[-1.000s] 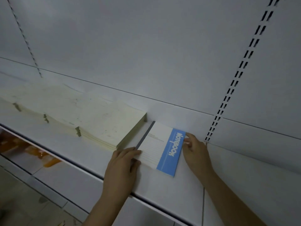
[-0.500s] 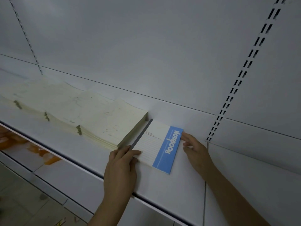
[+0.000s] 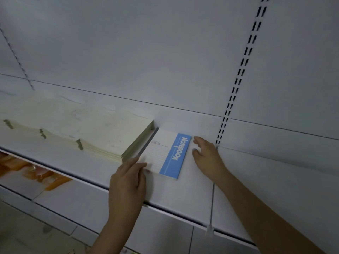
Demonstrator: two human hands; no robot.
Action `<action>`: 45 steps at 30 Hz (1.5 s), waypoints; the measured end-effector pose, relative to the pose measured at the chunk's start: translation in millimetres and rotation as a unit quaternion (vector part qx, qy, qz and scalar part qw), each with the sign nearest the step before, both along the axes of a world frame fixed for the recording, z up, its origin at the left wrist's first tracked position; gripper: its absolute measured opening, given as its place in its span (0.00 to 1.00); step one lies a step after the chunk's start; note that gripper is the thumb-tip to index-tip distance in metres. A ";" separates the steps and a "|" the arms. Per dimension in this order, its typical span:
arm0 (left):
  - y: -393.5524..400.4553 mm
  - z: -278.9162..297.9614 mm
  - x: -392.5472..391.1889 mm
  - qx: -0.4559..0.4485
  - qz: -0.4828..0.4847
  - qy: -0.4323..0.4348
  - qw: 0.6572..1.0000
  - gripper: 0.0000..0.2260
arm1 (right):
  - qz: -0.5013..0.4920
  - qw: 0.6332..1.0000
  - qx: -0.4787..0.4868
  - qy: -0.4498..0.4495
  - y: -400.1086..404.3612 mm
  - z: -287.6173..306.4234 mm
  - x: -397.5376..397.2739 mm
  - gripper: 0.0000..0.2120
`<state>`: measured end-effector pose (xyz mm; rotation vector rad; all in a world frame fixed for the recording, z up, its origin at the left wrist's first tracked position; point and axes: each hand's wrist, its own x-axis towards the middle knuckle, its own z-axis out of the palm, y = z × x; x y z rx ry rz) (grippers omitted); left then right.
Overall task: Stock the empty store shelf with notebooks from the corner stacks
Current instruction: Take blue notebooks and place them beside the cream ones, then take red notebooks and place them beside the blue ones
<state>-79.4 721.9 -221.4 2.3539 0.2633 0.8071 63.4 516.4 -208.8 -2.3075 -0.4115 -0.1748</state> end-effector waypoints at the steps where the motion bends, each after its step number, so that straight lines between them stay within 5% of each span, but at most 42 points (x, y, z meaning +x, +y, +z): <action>1: -7.6 7.1 -2.8 0.001 -0.016 -0.020 1.000 0.09 | -0.006 1.000 -0.002 -0.025 -4.8 7.2 -5.2 0.20; 9: -140.9 39.2 44.8 -0.008 -0.267 0.022 0.963 0.13 | -0.121 0.975 -0.040 -0.184 -116.2 79.0 -58.6 0.24; 18: -358.9 30.1 43.8 0.144 -0.545 0.059 0.824 0.19 | -0.344 0.915 -0.051 -0.203 -337.5 103.0 -148.5 0.25; 28: -558.0 22.5 34.2 0.155 -0.622 0.058 0.766 0.31 | -0.497 0.829 -0.105 -0.235 -555.8 127.9 -202.9 0.22; 30: -602.0 21.8 38.3 0.161 -0.625 0.062 0.761 0.27 | -0.527 0.808 -0.136 -0.227 -603.1 131.9 -214.2 0.22; 33: -664.5 19.4 45.7 0.169 -0.608 0.060 0.773 0.19 | -0.566 0.783 -0.193 -0.172 -673.5 119.4 -227.4 0.27; 37: -714.5 4.3 54.4 0.183 -0.576 0.092 0.791 0.24 | -0.557 0.781 -0.251 -0.130 -717.7 93.7 -232.0 0.23; 41: -713.7 4.6 54.6 0.002 -0.602 0.094 0.793 0.14 | -0.521 0.765 -0.213 -0.312 -711.3 78.0 -230.2 0.11; 45: -714.2 14.1 69.2 -0.300 -0.609 0.202 0.707 0.11 | -0.469 0.769 -0.212 -0.379 -684.0 46.7 -229.6 0.15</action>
